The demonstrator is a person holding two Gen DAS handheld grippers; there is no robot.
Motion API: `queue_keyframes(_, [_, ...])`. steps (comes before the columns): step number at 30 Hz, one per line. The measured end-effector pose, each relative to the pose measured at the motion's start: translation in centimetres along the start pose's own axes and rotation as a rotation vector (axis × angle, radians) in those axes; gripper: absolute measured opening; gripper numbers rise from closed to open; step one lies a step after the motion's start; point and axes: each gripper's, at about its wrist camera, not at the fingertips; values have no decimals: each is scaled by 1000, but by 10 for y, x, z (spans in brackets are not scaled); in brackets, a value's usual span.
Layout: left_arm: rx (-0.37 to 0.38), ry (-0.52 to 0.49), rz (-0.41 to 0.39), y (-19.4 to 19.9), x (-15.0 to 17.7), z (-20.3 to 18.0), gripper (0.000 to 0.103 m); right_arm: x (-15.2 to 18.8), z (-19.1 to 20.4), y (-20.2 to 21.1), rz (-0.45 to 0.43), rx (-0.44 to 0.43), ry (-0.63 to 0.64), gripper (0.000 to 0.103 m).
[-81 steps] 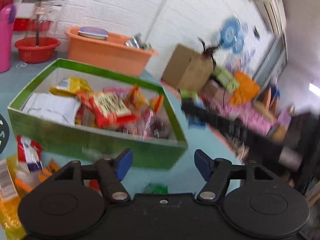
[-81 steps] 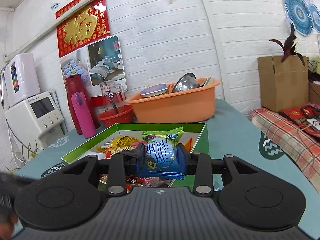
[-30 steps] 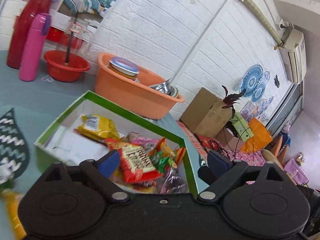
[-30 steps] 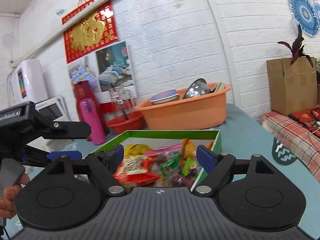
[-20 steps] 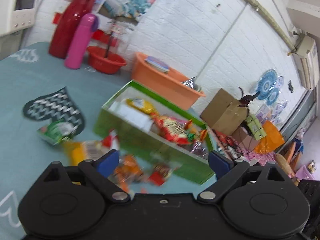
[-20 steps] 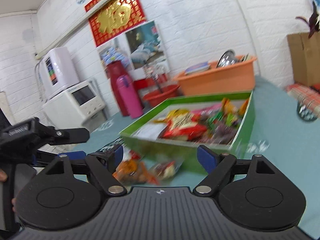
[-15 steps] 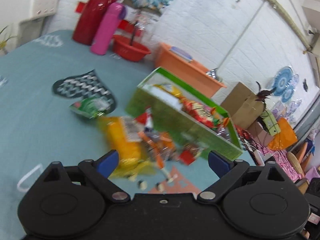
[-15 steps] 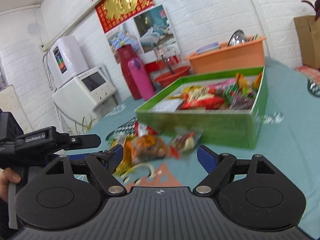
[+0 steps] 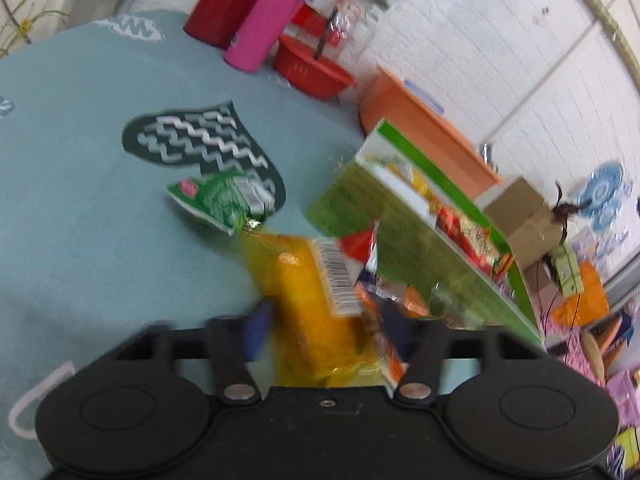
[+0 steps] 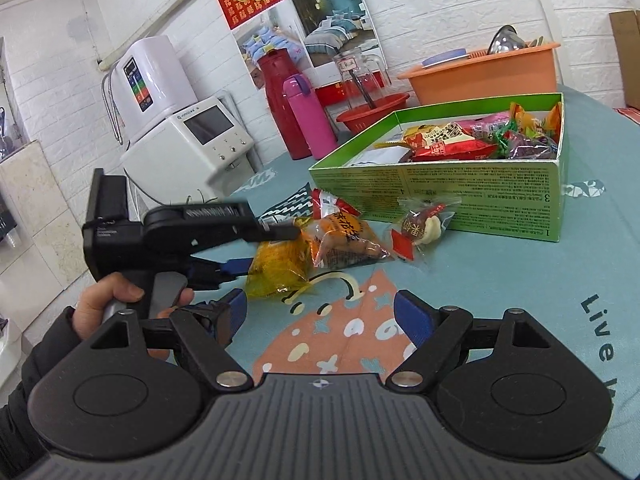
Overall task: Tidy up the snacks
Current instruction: 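Move both grippers back over the long yellow bag on the table, then close the right gripper on the yellow bag while the left gripper pinches it, then carry the yellow bag into the green box and open both grippers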
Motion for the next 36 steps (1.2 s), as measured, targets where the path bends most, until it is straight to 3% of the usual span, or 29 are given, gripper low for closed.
queue_keyframes(7, [157,-26,109,41,40,-5,29,10,2,-5,44,-48,3,103])
queue_keyframes(9, [174,-7,106,56,51,-3,50,14,2,-8,63,-64,-8,103])
queue_keyframes(10, [178,14,95,62,53,0,77,16,3,-10,74,-71,-9,103])
queue_keyframes(11, [184,48,80,67,52,4,86,19,4,-12,86,-75,-9,103])
queue_keyframes(13, [205,95,66,72,48,9,82,22,6,-15,103,-83,-9,103])
queue_keyframes(14, [215,102,68,72,46,10,75,22,7,-17,108,-88,-11,103])
queue_keyframes(21, [230,75,106,66,49,0,64,24,16,-24,132,-139,-24,102])
queue_keyframes(22, [222,73,107,65,50,1,60,24,16,-26,137,-144,-27,101])
queue_keyframes(23, [215,76,112,63,52,2,44,25,15,-29,144,-152,-36,97])
queue_keyframes(24, [206,83,117,60,54,4,39,26,15,-33,157,-160,-51,85])
queue_keyframes(26, [207,98,111,60,55,6,26,29,14,-37,173,-184,-85,76])
queue_keyframes(30, [209,56,77,75,50,-7,24,22,21,-26,148,-205,-55,71])
queue_keyframes(36, [277,-54,-5,85,22,-51,25,-13,22,-4,6,-216,-14,71])
Point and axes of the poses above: each gripper's, at about its wrist camera, not at the fingertips, and y roughly against the way its jaws point, z to its left, x to its underside, and after that the axes turned 10 degrees about -z, right-handed
